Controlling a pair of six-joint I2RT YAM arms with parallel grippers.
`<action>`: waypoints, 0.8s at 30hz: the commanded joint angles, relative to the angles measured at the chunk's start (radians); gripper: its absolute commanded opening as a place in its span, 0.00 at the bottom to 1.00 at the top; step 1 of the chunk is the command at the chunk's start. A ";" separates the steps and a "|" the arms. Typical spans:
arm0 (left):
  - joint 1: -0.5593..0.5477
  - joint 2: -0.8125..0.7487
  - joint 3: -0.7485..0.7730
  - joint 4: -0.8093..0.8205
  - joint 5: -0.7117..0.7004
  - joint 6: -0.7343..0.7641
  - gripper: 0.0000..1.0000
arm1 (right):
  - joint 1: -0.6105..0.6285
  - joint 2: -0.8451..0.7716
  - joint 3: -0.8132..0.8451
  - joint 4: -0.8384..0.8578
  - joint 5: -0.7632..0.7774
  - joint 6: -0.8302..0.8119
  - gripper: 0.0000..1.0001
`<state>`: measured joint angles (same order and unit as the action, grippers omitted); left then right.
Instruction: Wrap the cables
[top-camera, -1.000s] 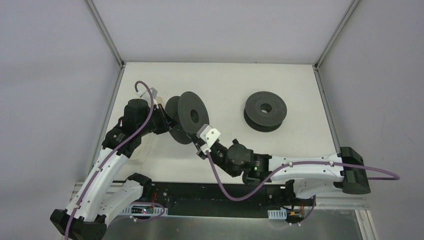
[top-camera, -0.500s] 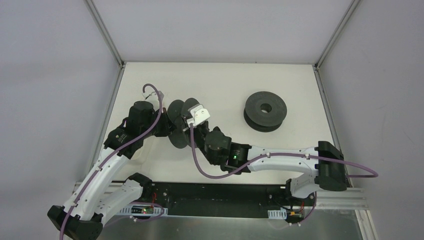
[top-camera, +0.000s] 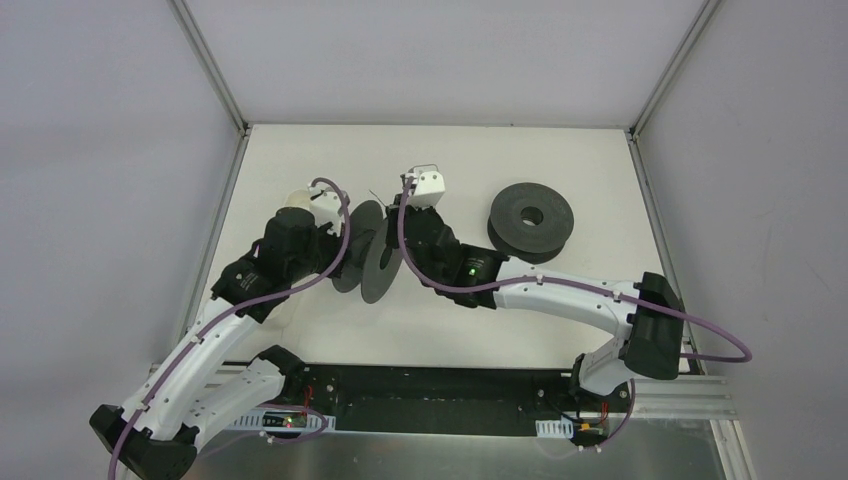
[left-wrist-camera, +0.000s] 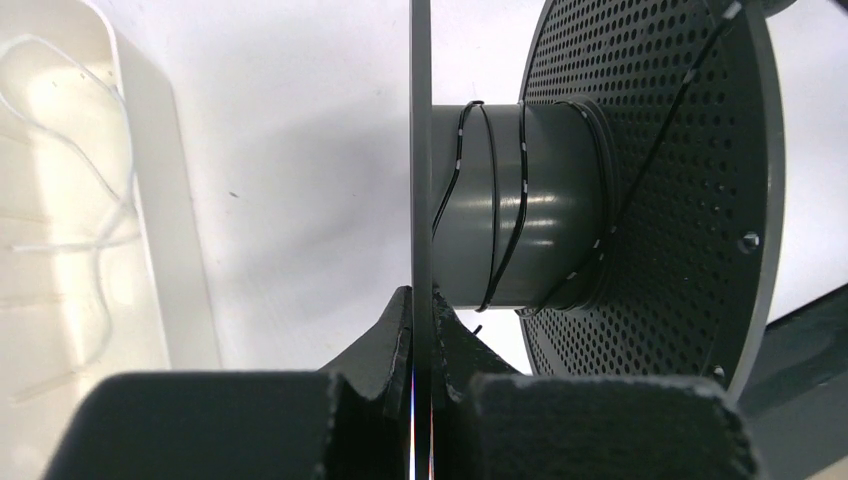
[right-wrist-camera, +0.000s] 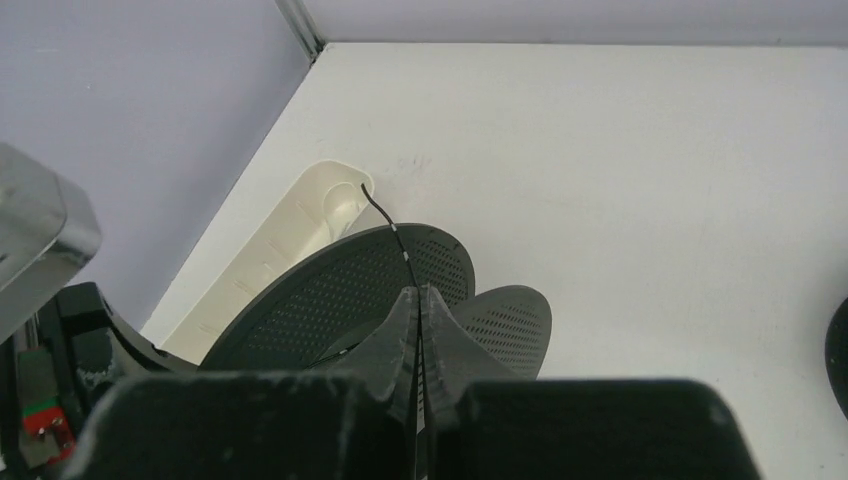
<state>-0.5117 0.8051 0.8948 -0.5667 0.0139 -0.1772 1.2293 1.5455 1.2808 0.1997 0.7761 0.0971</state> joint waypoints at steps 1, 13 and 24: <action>-0.005 -0.043 -0.029 0.150 -0.048 0.161 0.00 | -0.040 -0.050 0.064 -0.215 -0.021 0.208 0.00; -0.013 -0.016 -0.084 0.347 0.013 0.366 0.00 | -0.127 -0.085 0.001 -0.394 -0.147 0.339 0.00; -0.021 -0.027 -0.139 0.425 0.080 0.446 0.00 | -0.188 -0.118 -0.067 -0.380 -0.285 0.323 0.00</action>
<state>-0.5369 0.7982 0.7643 -0.2962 0.0708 0.2169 1.0687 1.4731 1.2369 -0.1379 0.5484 0.4358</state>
